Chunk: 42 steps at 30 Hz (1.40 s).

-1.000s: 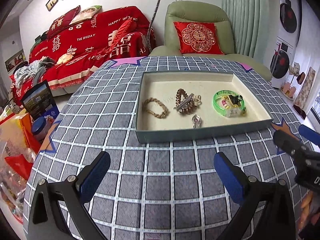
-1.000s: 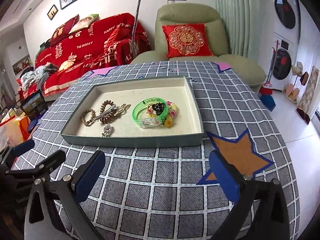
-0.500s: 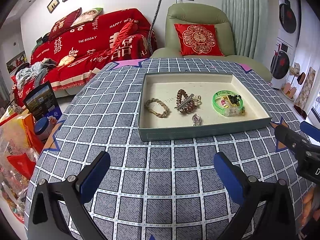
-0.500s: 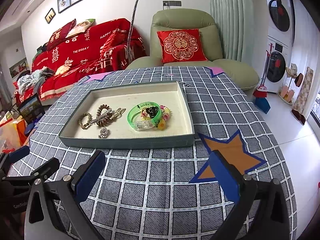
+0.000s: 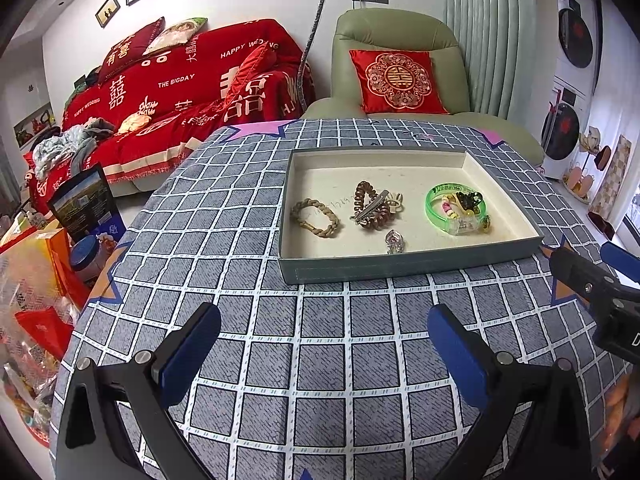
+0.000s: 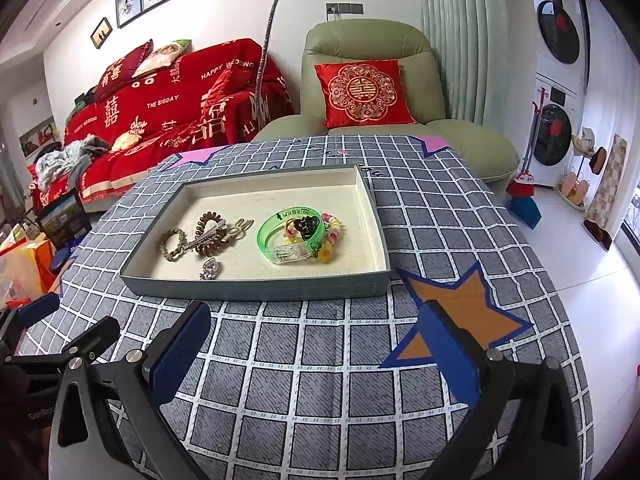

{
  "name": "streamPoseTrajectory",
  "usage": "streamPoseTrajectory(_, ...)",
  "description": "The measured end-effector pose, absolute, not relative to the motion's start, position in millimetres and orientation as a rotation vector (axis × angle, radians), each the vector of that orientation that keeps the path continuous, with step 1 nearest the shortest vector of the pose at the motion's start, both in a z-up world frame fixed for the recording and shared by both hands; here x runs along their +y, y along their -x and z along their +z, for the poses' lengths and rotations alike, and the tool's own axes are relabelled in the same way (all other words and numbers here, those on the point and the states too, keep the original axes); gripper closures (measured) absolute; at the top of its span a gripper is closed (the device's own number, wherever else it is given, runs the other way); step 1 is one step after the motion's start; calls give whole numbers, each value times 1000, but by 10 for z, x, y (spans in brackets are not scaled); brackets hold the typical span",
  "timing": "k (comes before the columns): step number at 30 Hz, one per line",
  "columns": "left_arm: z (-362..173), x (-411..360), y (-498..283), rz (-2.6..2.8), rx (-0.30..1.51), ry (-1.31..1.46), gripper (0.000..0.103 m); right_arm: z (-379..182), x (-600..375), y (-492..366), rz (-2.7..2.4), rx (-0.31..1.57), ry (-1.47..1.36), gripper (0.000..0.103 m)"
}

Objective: Organize jewelry

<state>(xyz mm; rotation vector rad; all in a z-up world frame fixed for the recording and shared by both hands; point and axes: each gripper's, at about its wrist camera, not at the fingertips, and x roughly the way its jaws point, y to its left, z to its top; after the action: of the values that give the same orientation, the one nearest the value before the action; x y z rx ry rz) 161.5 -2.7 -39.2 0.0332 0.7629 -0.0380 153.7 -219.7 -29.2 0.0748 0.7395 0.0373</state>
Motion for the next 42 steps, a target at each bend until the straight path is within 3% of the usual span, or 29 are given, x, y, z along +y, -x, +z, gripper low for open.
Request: streamPoseTrajectory(42,-396,-4,-1591,-39,767,-35,0,-235,-2219,-1530,37,741,-80,0)
